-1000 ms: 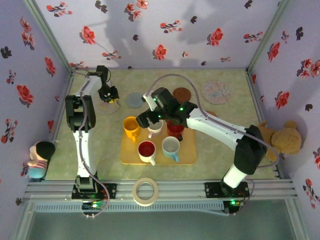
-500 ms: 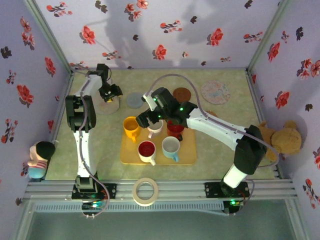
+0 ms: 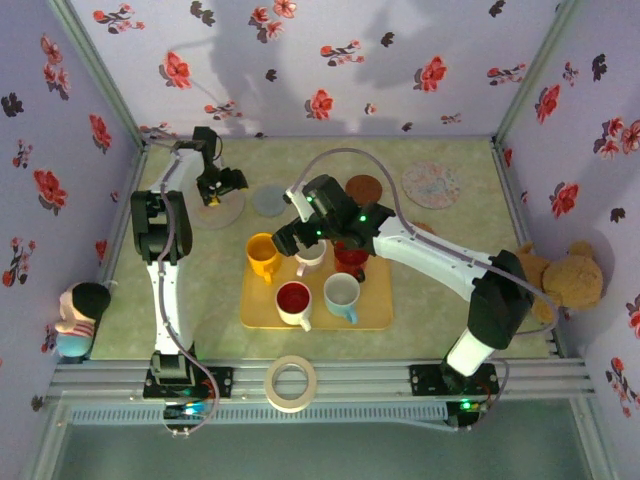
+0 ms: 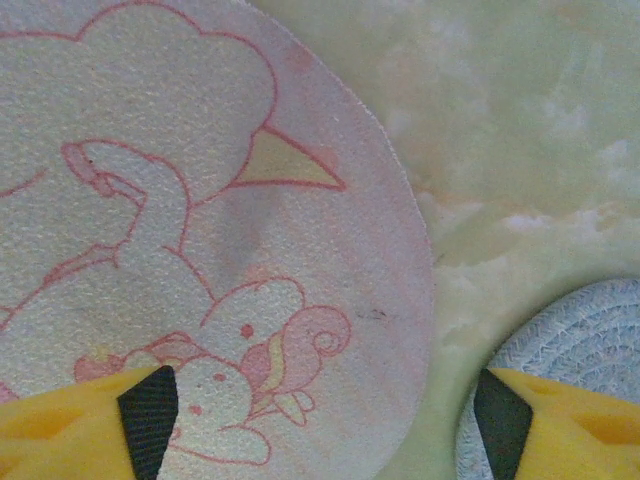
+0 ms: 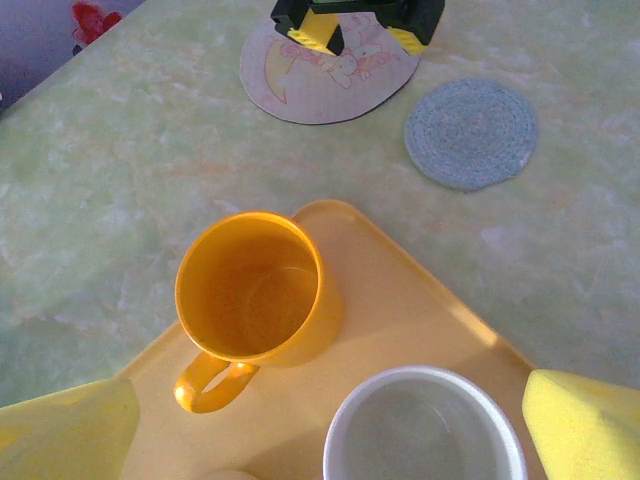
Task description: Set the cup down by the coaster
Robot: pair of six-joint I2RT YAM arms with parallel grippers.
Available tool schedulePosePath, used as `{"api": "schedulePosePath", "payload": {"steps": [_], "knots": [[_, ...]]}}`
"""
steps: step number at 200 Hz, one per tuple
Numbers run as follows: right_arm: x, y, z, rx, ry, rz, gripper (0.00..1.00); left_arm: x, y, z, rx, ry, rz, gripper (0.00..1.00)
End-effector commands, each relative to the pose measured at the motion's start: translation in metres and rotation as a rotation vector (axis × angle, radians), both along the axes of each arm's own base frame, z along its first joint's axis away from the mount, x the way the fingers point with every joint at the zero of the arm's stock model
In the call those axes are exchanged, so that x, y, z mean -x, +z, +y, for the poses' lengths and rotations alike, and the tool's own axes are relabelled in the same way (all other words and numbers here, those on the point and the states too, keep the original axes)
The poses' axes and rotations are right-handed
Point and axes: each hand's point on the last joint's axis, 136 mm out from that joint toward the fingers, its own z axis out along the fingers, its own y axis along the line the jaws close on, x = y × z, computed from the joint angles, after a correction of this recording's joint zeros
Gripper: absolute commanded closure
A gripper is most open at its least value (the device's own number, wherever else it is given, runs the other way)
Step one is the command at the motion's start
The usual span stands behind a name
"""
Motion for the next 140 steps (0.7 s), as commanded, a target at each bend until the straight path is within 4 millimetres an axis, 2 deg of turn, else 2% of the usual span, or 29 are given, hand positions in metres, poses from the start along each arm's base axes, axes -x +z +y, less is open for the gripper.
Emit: {"api": "schedulePosePath", "payload": {"steps": [1, 23, 55, 111, 140], "knots": [[-0.008, 0.007, 0.006, -0.005, 0.003, -0.038, 0.01, 0.001, 0.011, 0.002, -0.015, 0.002, -0.011, 0.16], [-0.008, 0.008, 0.008, -0.009, 0.005, -0.035, 0.00, 0.001, 0.020, 0.002, -0.016, -0.006, -0.031, 0.11], [-0.013, 0.015, 0.007, -0.024, -0.013, -0.047, 0.01, 0.000, 0.048, 0.004, -0.025, -0.021, -0.112, 0.00], [-0.020, 0.042, 0.009, -0.156, -0.045, -0.046, 0.00, 0.008, 0.119, -0.004, -0.035, -0.135, -0.292, 0.00], [-0.027, 0.058, 0.000, -0.238, -0.087, -0.017, 0.01, 0.019, 0.158, -0.008, -0.038, -0.198, -0.403, 0.00]]}}
